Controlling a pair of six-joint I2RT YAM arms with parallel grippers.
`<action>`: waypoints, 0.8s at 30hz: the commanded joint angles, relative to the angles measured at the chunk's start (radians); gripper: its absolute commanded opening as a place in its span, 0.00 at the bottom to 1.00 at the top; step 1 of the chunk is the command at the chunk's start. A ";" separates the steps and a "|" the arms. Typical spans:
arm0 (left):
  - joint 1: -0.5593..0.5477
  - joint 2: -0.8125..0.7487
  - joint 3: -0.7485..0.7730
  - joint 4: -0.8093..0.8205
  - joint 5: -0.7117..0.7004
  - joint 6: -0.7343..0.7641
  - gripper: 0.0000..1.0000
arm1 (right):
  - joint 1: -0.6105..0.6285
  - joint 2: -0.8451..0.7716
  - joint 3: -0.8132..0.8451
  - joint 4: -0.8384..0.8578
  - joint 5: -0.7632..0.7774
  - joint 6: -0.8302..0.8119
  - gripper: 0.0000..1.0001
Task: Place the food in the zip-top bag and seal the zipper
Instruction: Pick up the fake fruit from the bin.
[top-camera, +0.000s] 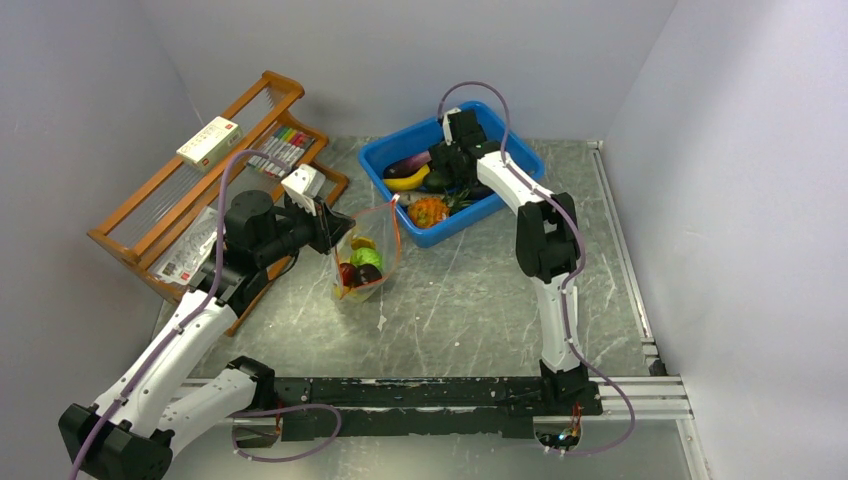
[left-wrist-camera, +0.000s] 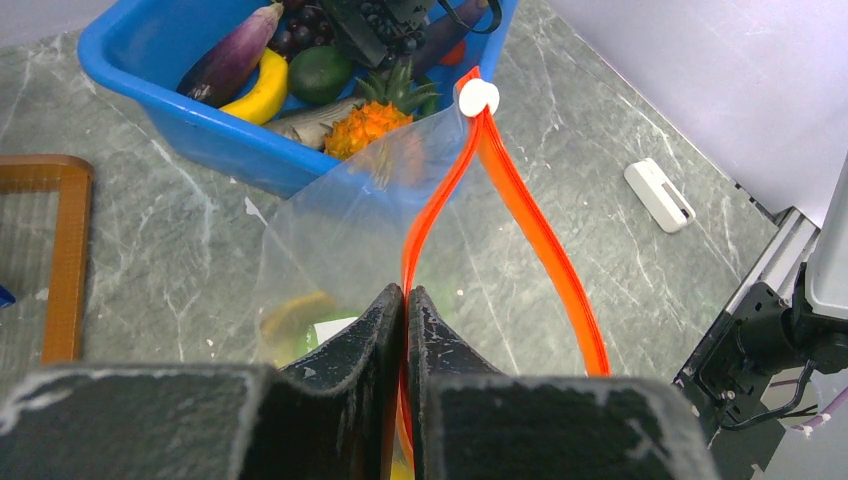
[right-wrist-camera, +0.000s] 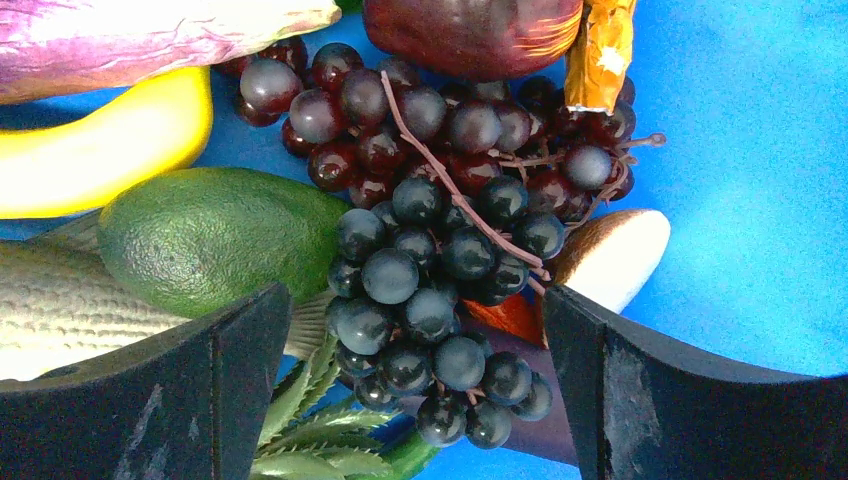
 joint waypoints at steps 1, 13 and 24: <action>0.011 -0.012 0.002 0.020 -0.009 0.011 0.07 | -0.008 0.016 0.026 0.010 0.017 -0.031 0.96; 0.011 -0.016 0.002 0.020 -0.013 0.012 0.07 | -0.018 0.069 0.042 0.024 0.039 -0.058 0.89; 0.011 -0.023 0.002 0.018 -0.016 0.012 0.07 | -0.020 0.049 0.019 0.049 0.026 -0.052 0.75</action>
